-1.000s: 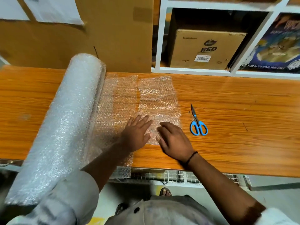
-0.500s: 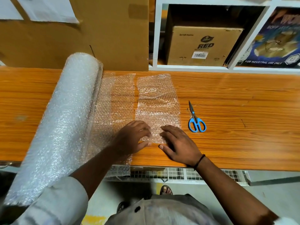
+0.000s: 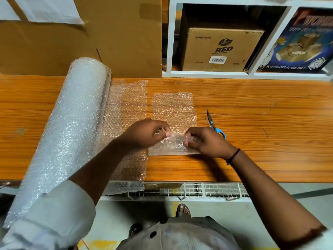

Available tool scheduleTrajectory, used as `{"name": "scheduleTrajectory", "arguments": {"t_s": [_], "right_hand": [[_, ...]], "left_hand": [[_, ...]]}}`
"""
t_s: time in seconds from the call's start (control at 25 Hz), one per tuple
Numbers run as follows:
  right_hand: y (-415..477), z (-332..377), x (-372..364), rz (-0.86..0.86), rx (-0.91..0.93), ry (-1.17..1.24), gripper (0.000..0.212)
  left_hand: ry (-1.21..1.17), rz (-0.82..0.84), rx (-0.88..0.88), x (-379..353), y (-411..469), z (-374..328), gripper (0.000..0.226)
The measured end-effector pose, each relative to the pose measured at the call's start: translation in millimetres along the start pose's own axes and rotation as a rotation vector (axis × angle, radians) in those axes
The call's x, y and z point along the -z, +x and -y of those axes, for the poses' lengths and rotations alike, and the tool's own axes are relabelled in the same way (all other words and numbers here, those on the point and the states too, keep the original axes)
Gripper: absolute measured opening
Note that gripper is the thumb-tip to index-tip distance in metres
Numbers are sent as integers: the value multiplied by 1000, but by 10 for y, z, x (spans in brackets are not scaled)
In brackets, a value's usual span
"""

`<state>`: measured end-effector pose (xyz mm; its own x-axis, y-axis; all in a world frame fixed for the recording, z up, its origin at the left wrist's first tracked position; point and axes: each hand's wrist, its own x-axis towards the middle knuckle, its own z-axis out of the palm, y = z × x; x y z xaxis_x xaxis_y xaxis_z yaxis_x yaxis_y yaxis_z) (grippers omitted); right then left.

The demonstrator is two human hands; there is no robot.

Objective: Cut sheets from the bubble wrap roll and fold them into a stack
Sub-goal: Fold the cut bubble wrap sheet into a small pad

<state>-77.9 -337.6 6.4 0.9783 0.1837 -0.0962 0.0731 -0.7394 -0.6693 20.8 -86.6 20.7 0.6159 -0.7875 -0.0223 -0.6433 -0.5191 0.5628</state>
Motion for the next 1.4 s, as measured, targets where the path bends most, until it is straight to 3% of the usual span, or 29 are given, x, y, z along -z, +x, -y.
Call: {"name": "scheduleTrajectory", "arguments": {"t_s": [0.32, 0.4, 0.48, 0.6, 0.76, 0.88, 1.0, 1.08, 1.16, 1.24, 1.4], "right_hand": [[917, -241, 154, -120, -39, -76, 17], [1013, -278, 102, -174, -89, -234, 18], [1001, -276, -6, -269, -129, -423, 35], [862, -114, -318, -441, -42, -424, 52], [625, -154, -804, -165, -65, -413, 64], [608, -268, -869, -137, -90, -428, 75], [624, -292, -820, -108, -76, -370, 64], [560, -316, -739, -121, -41, -219, 61], [468, -358, -664, -184, 1, -136, 60], [382, -374, -624, -207, 14, -158, 60], [241, -317, -596, -116, 59, -288, 71]], "left_hand": [[299, -390, 179, -159, 441, 53, 38], [357, -343, 162, -301, 417, 58, 45], [400, -192, 178, -477, 382, 118, 54], [429, -28, 212, -710, 380, 242, 62], [443, 39, 187, -884, 361, 397, 67], [431, 62, 176, -874, 344, 443, 77], [388, 73, 185, -819, 344, 392, 70], [321, -67, 91, -797, 266, 370, 71], [328, -216, -100, -792, 134, 401, 55], [379, -262, -205, -781, 54, 474, 37], [355, -254, -172, -671, 67, 395, 23]]}}
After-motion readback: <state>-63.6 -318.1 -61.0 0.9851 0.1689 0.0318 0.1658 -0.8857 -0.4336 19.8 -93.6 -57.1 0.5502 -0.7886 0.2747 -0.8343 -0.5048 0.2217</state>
